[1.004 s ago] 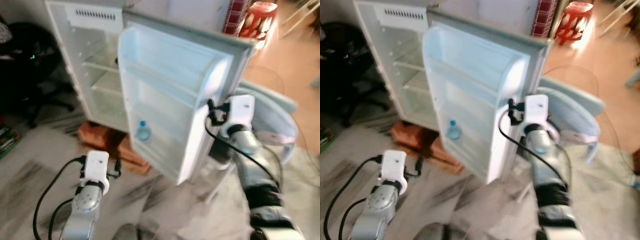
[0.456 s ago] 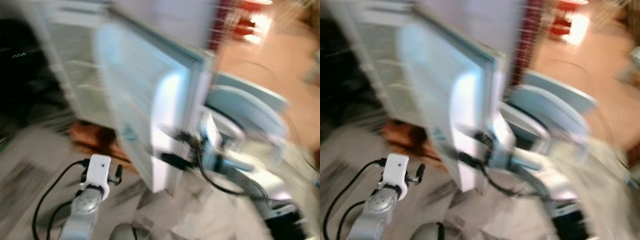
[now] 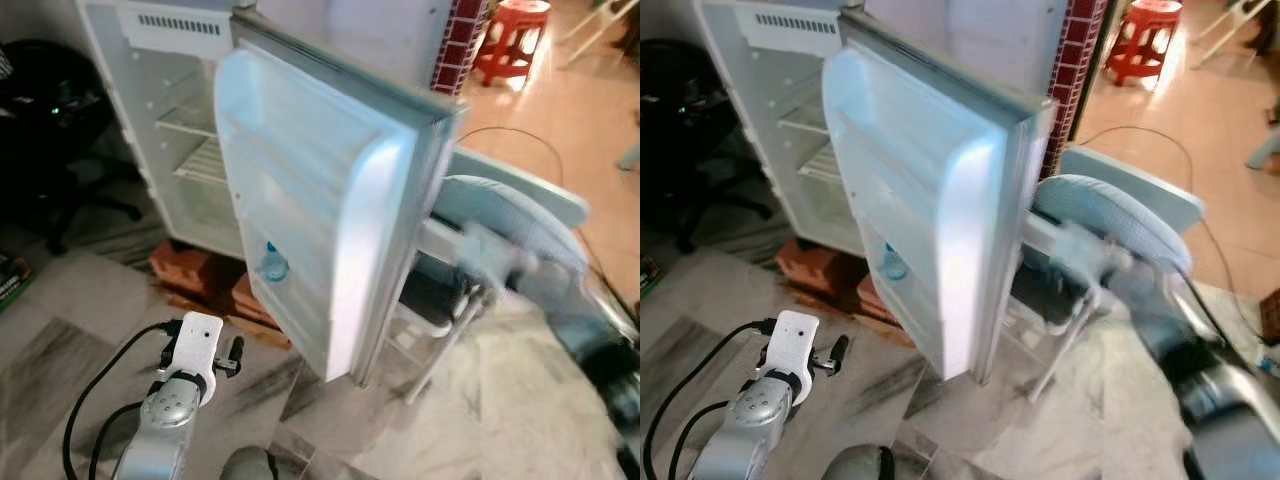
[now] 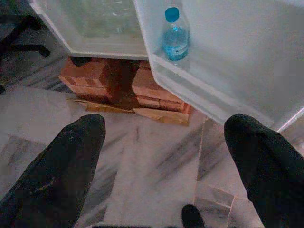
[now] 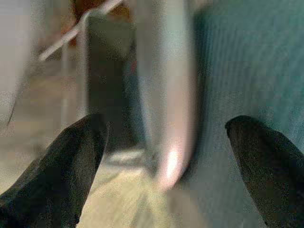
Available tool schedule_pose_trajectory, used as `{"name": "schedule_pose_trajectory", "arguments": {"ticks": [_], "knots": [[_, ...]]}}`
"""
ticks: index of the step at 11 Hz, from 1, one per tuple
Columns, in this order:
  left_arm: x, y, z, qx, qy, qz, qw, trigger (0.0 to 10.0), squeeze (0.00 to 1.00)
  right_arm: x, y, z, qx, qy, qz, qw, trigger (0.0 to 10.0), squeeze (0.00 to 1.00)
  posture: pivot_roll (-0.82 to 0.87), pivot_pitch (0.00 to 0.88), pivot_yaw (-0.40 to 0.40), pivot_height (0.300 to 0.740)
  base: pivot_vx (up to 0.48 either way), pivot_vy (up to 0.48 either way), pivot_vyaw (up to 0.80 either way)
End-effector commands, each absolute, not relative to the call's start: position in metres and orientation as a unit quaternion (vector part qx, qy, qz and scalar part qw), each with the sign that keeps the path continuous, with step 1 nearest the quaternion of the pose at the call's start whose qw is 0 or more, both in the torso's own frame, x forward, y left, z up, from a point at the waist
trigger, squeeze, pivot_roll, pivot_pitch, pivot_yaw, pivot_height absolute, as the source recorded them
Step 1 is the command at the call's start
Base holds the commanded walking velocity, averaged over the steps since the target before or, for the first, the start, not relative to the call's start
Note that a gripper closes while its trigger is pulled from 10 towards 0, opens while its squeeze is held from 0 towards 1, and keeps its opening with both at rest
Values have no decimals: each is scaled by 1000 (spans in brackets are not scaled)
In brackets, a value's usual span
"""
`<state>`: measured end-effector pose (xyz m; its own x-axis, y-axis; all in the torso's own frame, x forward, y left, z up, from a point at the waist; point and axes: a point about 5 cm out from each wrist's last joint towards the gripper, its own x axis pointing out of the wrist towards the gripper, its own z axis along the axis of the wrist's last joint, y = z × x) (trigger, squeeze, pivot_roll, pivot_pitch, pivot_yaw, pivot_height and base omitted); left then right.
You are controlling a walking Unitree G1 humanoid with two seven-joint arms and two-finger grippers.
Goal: Restocking fridge
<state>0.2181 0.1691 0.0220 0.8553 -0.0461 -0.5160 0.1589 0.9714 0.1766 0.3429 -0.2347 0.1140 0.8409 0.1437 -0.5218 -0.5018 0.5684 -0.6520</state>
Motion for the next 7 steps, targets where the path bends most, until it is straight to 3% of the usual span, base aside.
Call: {"name": "schedule_pose_trajectory", "arguments": {"ticks": [1,2,3,5,6,7], "knots": [[216,171,24,110,264,-54,957,10000,0,356,-230,134,-416,152,154,883,10000,0,128,0,-6,740,0,0,0],[216,171,24,109,263,-52,957,10000,0,365,-208,154,-325,75,169,927,10000,0,135,0,-9,740,0,0,0],[216,171,24,108,264,-53,957,10000,0,367,-188,165,-229,18,233,945,10000,0,135,0,-9,740,0,0,0],[215,170,23,109,267,-64,955,10000,0,356,-163,176,-122,-23,341,932,10000,0,125,0,1,740,0,0,0],[215,169,23,109,271,-72,954,10000,0,348,-149,184,-39,-32,396,917,10000,0,120,0,6,740,0,0,0],[212,167,21,98,289,-87,948,10000,0,300,-125,210,123,-29,591,797,10000,0,123,0,6,740,0,0,0]]}}
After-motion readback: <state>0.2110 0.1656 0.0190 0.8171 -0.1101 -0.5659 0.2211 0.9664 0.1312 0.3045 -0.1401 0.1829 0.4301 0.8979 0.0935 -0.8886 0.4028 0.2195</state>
